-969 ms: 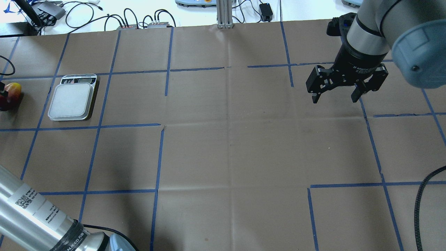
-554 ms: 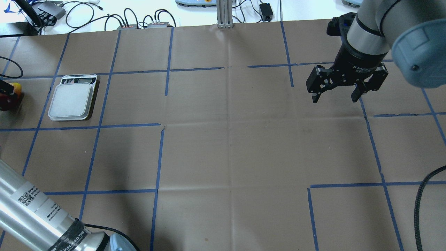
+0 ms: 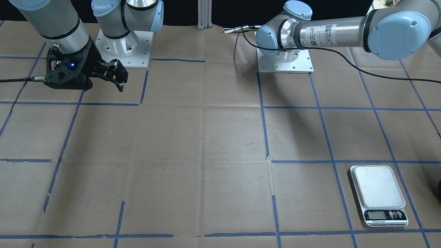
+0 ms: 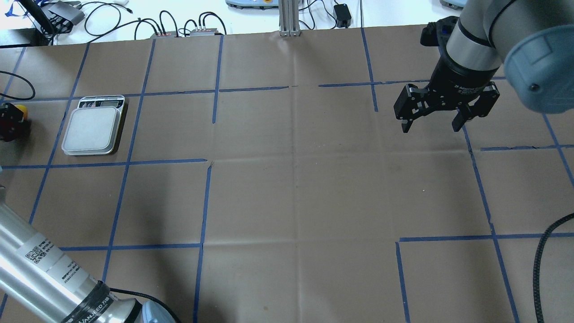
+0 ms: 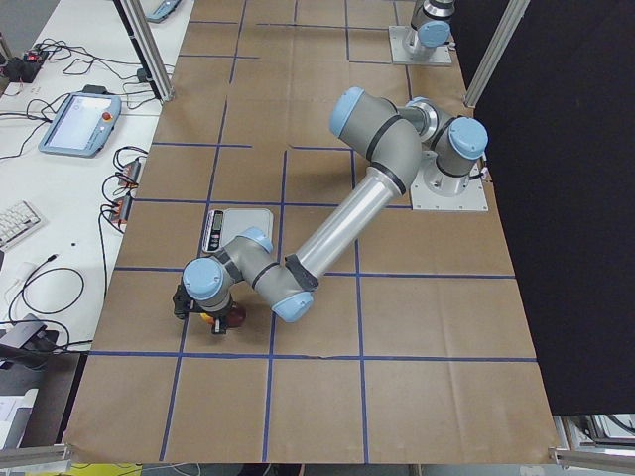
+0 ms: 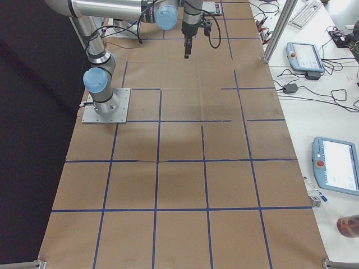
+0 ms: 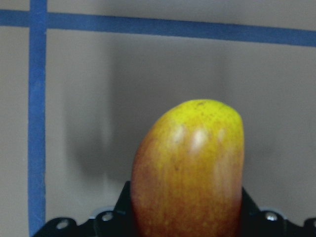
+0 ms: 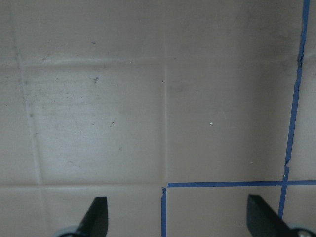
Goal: Weigh mango
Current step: 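Lift the mango with the left gripper and carry it over the scale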
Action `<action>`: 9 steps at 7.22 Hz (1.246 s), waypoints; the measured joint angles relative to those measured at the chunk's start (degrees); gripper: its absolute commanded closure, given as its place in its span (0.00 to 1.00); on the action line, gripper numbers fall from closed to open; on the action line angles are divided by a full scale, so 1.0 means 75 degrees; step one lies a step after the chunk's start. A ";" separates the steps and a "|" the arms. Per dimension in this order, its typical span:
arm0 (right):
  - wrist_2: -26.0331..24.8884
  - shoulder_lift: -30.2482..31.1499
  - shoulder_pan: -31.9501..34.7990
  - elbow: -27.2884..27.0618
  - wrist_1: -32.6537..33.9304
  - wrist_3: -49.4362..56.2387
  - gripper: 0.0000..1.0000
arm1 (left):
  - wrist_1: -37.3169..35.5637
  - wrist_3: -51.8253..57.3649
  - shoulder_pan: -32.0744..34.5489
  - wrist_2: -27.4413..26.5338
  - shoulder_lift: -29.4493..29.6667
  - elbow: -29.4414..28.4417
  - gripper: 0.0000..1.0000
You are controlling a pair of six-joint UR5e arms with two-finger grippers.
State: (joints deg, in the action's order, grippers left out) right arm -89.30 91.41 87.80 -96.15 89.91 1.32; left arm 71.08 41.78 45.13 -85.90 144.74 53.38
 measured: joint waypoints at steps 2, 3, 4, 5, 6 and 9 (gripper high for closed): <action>0.0000 0.0000 0.0000 0.0000 0.0000 0.0000 0.00 | 0.0350 -0.0018 0.0646 -0.0002 -0.0618 0.0429 0.93; 0.0000 -0.0001 0.0000 0.0000 0.0000 0.0000 0.00 | 0.0364 -0.0025 0.1101 -0.0024 -0.1047 0.0951 0.93; 0.0000 0.0000 0.0000 0.0000 0.0000 0.0000 0.00 | 0.0288 -0.0032 0.1511 -0.0054 -0.1564 0.1752 0.93; 0.0000 0.0000 0.0000 0.0000 0.0000 0.0000 0.00 | 0.0011 -0.0045 0.1780 -0.0102 -0.2094 0.2653 0.93; 0.0000 0.0000 0.0000 0.0000 0.0000 0.0000 0.00 | -0.0303 -0.0050 0.1895 -0.0197 -0.2457 0.3299 0.92; 0.0000 0.0000 0.0000 0.0000 0.0000 0.0000 0.00 | -0.0595 -0.0059 0.1947 -0.0374 -0.2673 0.3755 0.85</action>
State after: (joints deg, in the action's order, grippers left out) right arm -89.30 91.41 87.80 -96.15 89.91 1.32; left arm 66.62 41.33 59.73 -88.70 124.69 81.55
